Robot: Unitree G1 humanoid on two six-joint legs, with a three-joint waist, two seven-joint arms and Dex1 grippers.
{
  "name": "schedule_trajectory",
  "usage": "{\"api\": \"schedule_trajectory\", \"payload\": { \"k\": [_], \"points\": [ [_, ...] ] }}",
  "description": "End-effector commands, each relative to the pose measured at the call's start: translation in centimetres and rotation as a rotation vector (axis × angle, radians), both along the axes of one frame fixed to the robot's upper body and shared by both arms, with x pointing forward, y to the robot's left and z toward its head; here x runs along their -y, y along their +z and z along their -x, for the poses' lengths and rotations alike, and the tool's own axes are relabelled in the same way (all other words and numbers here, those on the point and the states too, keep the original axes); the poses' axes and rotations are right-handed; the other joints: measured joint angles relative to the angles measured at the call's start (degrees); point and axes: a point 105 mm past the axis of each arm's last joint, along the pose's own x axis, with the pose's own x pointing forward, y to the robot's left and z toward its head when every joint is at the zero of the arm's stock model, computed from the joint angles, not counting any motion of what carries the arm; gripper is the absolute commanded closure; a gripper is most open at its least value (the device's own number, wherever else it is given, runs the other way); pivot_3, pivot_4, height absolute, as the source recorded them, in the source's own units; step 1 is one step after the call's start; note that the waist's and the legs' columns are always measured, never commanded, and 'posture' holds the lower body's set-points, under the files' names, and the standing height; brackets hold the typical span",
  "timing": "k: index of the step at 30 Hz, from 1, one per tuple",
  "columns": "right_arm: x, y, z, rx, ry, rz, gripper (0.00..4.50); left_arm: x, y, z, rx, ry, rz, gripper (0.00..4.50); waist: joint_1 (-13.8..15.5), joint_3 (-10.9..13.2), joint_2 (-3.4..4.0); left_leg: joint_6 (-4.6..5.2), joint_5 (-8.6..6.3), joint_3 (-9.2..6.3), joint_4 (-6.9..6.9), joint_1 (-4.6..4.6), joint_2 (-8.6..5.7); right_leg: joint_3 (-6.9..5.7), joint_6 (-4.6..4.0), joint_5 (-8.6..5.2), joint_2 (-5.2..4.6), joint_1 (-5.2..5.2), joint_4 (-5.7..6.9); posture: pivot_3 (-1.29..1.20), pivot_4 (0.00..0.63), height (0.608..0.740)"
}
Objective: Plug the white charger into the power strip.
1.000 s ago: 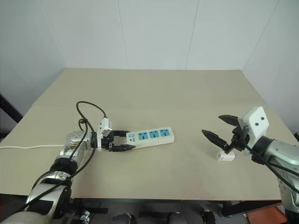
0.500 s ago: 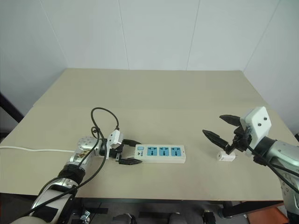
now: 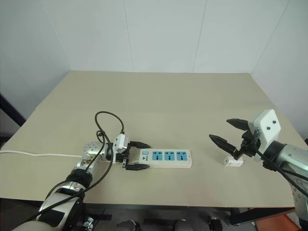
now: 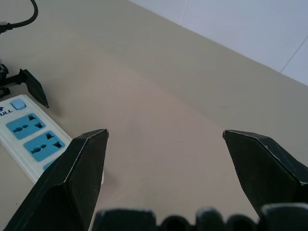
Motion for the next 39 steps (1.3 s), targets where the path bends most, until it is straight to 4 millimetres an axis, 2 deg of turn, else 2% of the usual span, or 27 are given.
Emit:
{"api": "schedule_trajectory", "payload": {
  "k": [1,6,12,22,27,32,39],
  "points": [
    [0.1,1.8,0.3,0.064,-0.001,0.017,0.0,0.9,-0.3,0.3,-0.036,-0.037,0.009,0.01,0.0,0.0,0.0,0.0,0.0,0.0,0.01,0.0,0.0,0.0,0.0,0.0,0.0,0.0,0.0,0.0,0.15,0.74],
    [0.2,2.0,0.4,0.067,0.0,0.021,0.0,1.2,-1.0,0.9,-0.056,-0.087,-0.017,0.01,0.0,0.0,0.0,0.0,0.0,0.0,0.01,-0.02,0.0,-0.01,0.01,0.0,0.0,0.0,-0.02,0.0,0.15,0.74],
    [0.1,2.5,0.5,0.077,0.008,0.019,0.0,1.6,-1.7,1.3,-0.033,-0.136,-0.07,1.23,0.2,0.0,0.0,0.0,0.0,0.0,0.01,-0.02,-0.01,-0.01,0.01,-0.01,-0.01,0.01,-0.04,0.0,0.15,0.74],
    [0.5,2.4,0.4,0.071,0.001,0.015,0.0,1.5,-2.0,1.2,-0.03,-0.125,-0.081,1.23,0.4,0.0,0.0,0.0,0.0,0.0,0.01,0.0,-0.01,-0.01,0.01,0.0,-0.01,0.03,-0.03,0.0,0.15,0.74],
    [2.6,2.2,-0.4,0.016,-0.029,0.071,0.0,1.7,-1.8,0.7,-0.034,-0.095,-0.081,1.23,0.6,0.0,0.01,0.0,0.0,0.0,0.04,0.0,-0.03,-0.01,0.03,0.0,-0.02,0.05,-0.04,0.0,0.15,0.74],
    [4.5,2.4,-0.8,-0.106,0.043,0.267,0.0,2.1,-1.4,0.3,-0.049,-0.077,-0.079,1.23,0.8,-0.1,0.11,0.0,0.0,0.02,0.13,0.0,-0.06,-0.01,0.06,0.02,-0.05,0.06,-0.03,0.0,0.15,0.74],
    [5.8,0.9,-1.0,-0.345,0.19,0.579,0.0,3.0,-1.6,0.3,-0.061,-0.075,-0.067,1.23,0.4,-0.1,0.18,-0.01,0.0,0.01,0.16,-0.04,-0.04,-0.06,0.09,0.0,-0.06,0.04,-0.07,0.0,0.15,0.74]
  ]
}}
